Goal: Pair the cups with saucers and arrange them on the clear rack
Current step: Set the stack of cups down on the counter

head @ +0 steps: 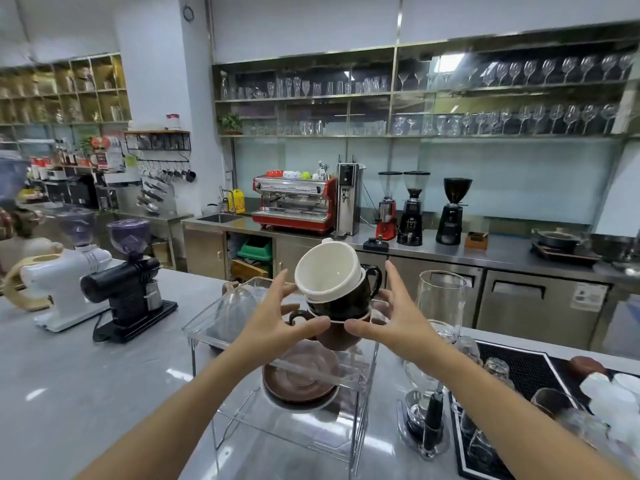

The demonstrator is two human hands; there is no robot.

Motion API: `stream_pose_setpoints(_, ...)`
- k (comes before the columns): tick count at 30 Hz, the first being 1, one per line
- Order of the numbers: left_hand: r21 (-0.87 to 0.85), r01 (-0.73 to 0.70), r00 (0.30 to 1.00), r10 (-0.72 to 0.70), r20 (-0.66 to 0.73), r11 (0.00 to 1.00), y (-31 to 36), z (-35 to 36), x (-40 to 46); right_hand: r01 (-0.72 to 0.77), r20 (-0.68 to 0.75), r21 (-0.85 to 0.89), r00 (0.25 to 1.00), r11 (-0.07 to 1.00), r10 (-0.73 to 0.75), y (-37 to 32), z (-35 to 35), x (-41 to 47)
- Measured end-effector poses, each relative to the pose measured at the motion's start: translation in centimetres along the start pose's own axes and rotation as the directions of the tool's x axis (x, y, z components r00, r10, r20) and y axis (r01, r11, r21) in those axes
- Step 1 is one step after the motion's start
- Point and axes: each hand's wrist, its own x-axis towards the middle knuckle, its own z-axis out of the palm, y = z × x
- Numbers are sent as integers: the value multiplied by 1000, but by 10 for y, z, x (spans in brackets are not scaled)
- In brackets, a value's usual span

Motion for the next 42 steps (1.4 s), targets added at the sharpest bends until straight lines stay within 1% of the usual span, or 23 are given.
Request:
stream_pose_setpoints(2,-13,-16,1000,16,8,1000,0,-1,4,-2,-7,67,1000,998,3,-1,3,4)
stream_pose_setpoints(6,-37,-56,997,58,59,998,-4,0,9,-30,-37,60,999,998,32,4,5,8)
stream_pose_setpoints(9,-91,-98,991,105,83,991,-4,1,11,-55,-36,78,998,995,58,3,4,9)
stream_pose_setpoints(16,-185,-154,986,162,30,971,-10,6,18,-77,-96,78,992,994,84,0,8,12)
stream_pose_setpoints(23,-197,-165,985,170,10,967,-9,6,22,-69,-118,101,990,993,81,-2,8,12)
stream_pose_setpoints(28,-196,-207,978,209,-12,958,11,2,21,-19,-127,122,991,992,35,-13,1,11)
stream_pose_setpoints(32,-224,-233,972,235,-19,946,35,-1,24,46,-158,95,987,994,-30,-31,-14,10)
stream_pose_setpoints(37,-264,-231,971,240,2,937,69,4,26,47,-195,84,980,995,-30,-52,-40,-2)
stream_pose_setpoints(42,-336,-239,962,270,46,911,96,18,22,46,-274,75,962,996,-24,-61,-60,-25)
